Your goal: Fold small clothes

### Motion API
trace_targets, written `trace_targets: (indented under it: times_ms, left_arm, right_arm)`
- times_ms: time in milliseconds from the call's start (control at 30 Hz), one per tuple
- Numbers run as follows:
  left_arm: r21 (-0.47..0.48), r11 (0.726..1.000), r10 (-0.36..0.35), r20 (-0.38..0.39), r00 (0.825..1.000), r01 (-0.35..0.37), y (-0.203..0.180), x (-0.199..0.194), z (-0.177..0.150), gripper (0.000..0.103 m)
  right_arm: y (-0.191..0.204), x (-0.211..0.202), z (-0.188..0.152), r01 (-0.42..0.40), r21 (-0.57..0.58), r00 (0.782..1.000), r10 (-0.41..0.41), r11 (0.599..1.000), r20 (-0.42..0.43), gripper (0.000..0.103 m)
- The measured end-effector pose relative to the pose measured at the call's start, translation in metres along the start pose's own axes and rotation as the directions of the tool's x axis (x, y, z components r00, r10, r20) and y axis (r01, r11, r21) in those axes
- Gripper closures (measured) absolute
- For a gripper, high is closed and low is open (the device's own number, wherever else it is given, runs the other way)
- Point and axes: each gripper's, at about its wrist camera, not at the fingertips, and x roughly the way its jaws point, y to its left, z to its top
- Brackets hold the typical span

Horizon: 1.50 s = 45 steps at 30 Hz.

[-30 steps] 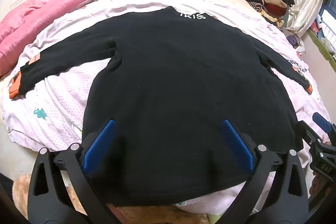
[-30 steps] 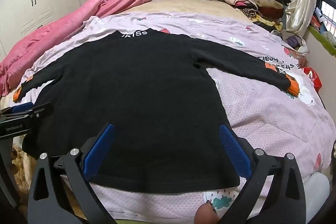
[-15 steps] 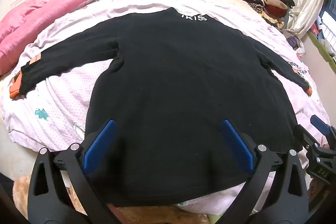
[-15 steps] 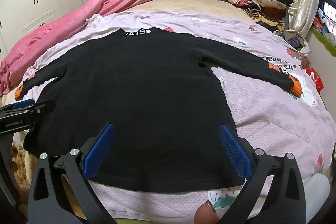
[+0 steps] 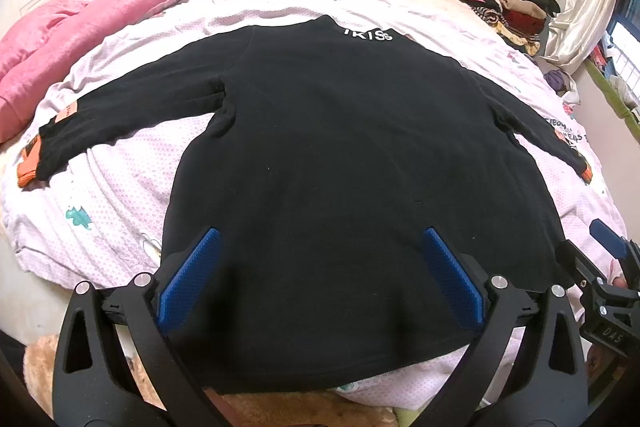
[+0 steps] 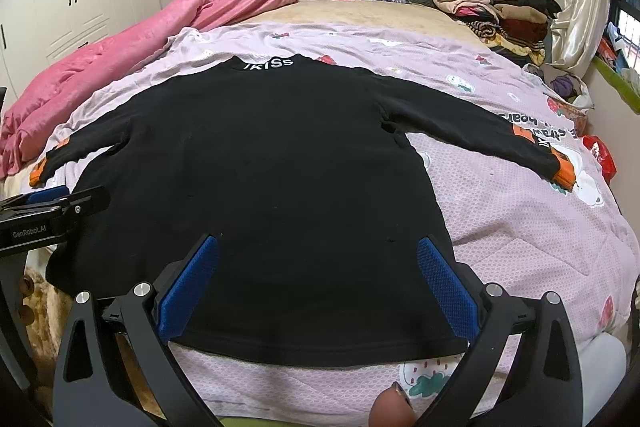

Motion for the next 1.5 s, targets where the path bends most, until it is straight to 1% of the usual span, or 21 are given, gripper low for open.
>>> trace_targets:
  times_ms: [500, 1133, 1333, 1500]
  left_arm:
    - [-0.006, 1.000, 0.004, 0.013, 1.000, -0.004, -0.002, -0.005, 0.002, 0.009]
    - [-0.008, 1.000, -0.004, 0.010, 1.000, 0.004, 0.002, -0.003, 0.004, 0.009]
    - [-0.008, 1.000, -0.006, 0.017, 1.000, 0.006, 0.000, 0.000, 0.008, 0.009]
    - [-0.012, 1.000, -0.006, 0.010, 1.000, 0.006, -0.002, 0.010, 0.020, 0.009]
  right_arm:
    - [-0.001, -0.001, -0.001, 0.003, 0.004, 1.000, -0.003, 1.000, 0.005, 0.004]
    - [0.002, -0.001, 0.002, -0.003, 0.007, 1.000, 0.003, 1.000, 0.016, 0.004]
    - [0.006, 0.003, 0.008, -0.007, 0.006, 1.000, 0.007, 1.000, 0.019, 0.004]
    - [0.009, 0.012, 0.017, -0.009, 0.006, 1.000, 0.009, 1.000, 0.020, 0.004]
